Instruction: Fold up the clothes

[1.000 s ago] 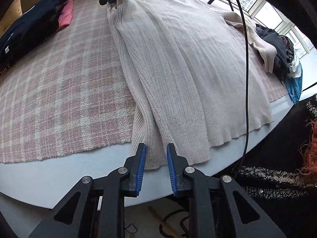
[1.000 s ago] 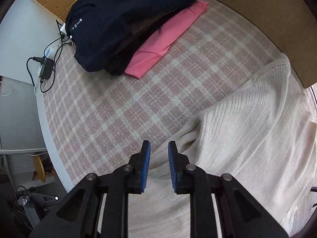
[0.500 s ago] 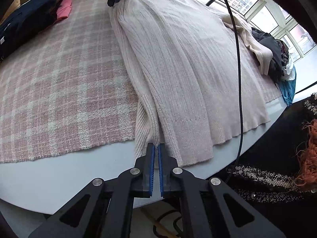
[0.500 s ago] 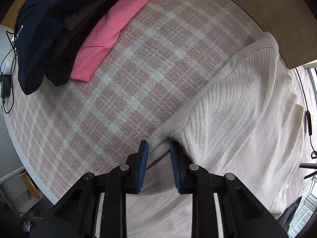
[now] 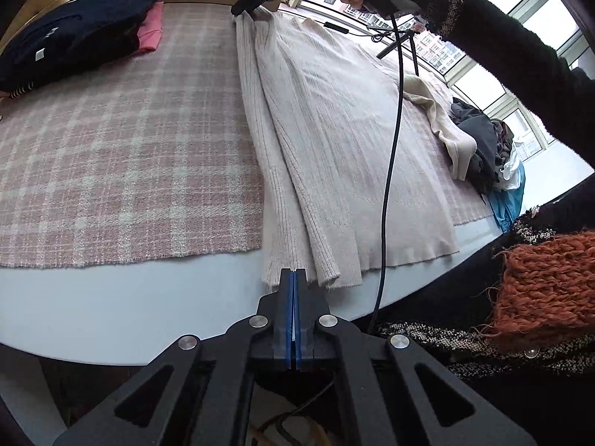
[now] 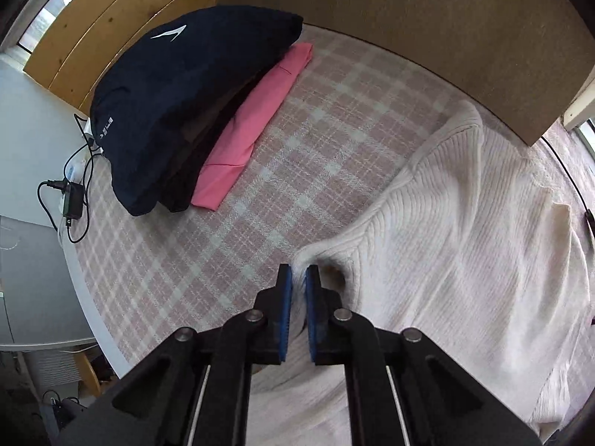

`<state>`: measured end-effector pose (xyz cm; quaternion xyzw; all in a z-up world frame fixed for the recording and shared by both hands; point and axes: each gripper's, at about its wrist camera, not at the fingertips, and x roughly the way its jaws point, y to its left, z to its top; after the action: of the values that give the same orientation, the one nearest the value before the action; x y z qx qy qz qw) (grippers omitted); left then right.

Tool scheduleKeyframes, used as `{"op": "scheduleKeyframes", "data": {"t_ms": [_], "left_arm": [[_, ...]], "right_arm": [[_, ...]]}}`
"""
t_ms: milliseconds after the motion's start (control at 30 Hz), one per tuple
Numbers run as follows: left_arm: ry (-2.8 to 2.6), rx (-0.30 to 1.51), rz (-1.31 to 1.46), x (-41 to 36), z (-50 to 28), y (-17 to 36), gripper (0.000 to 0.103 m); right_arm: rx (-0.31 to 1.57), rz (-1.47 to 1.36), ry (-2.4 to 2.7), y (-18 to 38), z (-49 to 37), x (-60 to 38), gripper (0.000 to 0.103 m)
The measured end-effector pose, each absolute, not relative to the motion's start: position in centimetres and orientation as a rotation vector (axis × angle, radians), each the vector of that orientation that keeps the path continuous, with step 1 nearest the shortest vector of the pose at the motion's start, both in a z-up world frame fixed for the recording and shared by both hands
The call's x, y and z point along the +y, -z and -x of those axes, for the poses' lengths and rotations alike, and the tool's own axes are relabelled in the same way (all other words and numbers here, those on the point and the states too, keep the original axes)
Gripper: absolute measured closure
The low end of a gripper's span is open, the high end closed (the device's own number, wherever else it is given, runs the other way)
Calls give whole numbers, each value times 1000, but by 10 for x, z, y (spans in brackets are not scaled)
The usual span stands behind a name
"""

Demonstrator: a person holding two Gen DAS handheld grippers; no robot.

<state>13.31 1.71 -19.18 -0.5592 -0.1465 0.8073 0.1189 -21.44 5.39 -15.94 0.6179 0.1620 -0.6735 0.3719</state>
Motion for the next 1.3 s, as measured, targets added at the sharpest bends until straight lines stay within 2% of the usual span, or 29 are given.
{"op": "scheduleKeyframes", "data": {"t_ms": [233,300,400,433,500,600,733,867,967,1033,1100,1133,1167,1200,1267,1300], "left_arm": [[-2372,-404,1702,13,-122,205,101],[-2367,-373,1764,12,-118,211,76],[-2368,-332,1818,14,-108,221,75],[-2368,-332,1828,14,-106,222,76],[-2387,-347,1804,11,-107,213,76],[-2401,-341,1771,12,-114,197,76],[-2349,-307,1788,30,-107,204,76],[-2299,-255,1845,45,-94,223,76],[-2293,-240,1854,49,-91,226,76],[-2294,-239,1856,48,-89,227,76],[-2290,-245,1852,47,-88,228,76],[-2288,-243,1848,47,-88,228,76],[-2288,-239,1844,47,-89,227,76],[-2289,-235,1841,47,-89,227,76],[-2293,-229,1832,48,-90,226,76],[-2293,-232,1836,48,-91,226,76]], "right_arm": [[457,-1575,1732,165,218,41,96],[475,-1581,1729,170,216,38,96],[467,-1654,1676,182,217,33,95],[467,-1693,1644,187,218,31,91],[449,-1746,1579,190,217,29,90],[360,-1671,1576,159,218,45,89],[275,-1505,1680,109,231,78,83],[354,-1559,1715,129,245,81,83],[521,-1543,1712,150,232,63,83],[673,-1533,1709,166,220,46,78],[843,-1517,1717,186,212,35,78],[868,-1512,1724,193,213,31,80],[868,-1510,1735,198,215,29,87],[770,-1542,1743,199,223,29,97],[485,-1624,1744,199,245,32,98],[445,-1635,1743,201,248,32,98]]}}
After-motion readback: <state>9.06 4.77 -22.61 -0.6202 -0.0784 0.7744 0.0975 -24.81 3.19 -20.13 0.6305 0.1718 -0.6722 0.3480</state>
